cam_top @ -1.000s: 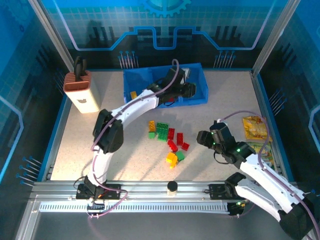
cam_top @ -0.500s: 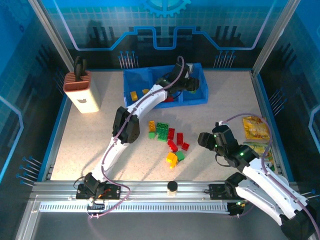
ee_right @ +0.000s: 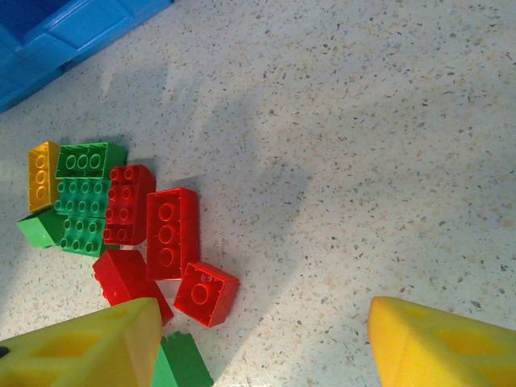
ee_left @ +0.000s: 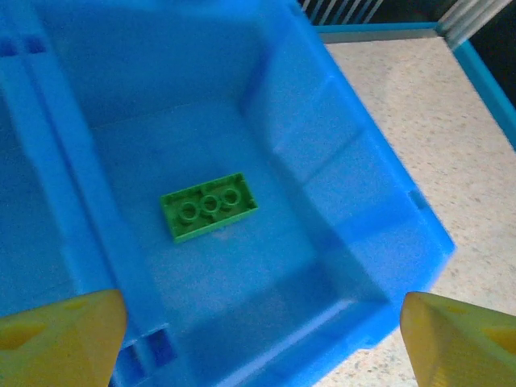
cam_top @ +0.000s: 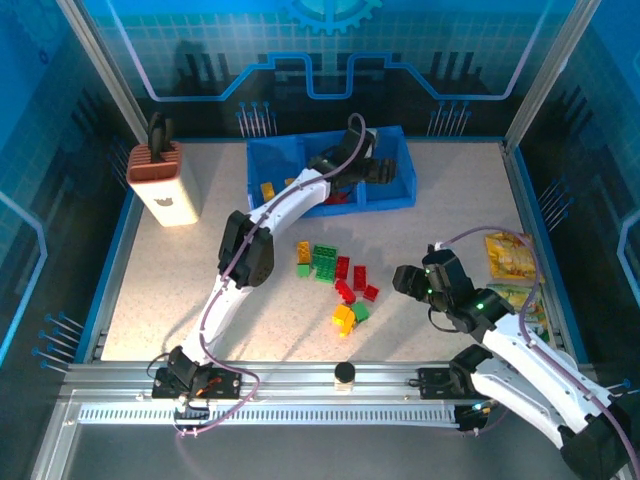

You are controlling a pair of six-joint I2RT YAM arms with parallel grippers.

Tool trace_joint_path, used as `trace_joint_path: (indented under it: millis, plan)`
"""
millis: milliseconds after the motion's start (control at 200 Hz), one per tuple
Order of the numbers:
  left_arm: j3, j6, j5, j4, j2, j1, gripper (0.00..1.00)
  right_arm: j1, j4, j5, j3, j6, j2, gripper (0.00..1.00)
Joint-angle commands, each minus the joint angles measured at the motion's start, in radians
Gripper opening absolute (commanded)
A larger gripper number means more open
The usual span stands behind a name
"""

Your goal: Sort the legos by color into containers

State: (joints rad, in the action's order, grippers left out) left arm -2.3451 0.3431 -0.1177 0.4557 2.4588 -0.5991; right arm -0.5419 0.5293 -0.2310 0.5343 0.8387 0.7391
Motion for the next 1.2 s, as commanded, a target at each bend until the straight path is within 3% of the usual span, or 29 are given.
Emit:
trace_joint_path:
  millis: [0, 210, 390, 595, 895, 1196]
  plan:
    - [0.028, 0.031, -0.063, 0.032, -0.053, 0.002, 0.88, 0.007, -0.007, -0.004, -0.022, 0.022, -0.013, 0.69]
    - [-0.07, 0.031, -0.1, 0.136, 0.04, -0.002, 0.85, 0.005, 0.001, -0.005, -0.024, 0.024, -0.024, 0.69]
    - [-0.071, 0.007, -0.115, 0.145, 0.063, -0.02, 0.7, 0.005, 0.006, -0.01, -0.026, 0.026, -0.033, 0.69]
    - [-0.058, 0.008, -0.163, 0.174, 0.086, -0.04, 0.67, 0.004, 0.004, -0.004, -0.035, 0.037, -0.042, 0.69]
    - [-0.002, 0.005, -0.205, 0.17, 0.07, -0.052, 0.24, 0.002, 0.031, -0.016, -0.043, 0.043, -0.081, 0.69]
    - [0.215, 0.069, -0.283, 0.107, -0.051, -0.065, 0.15, -0.004, 0.041, -0.014, -0.051, 0.056, -0.107, 0.68]
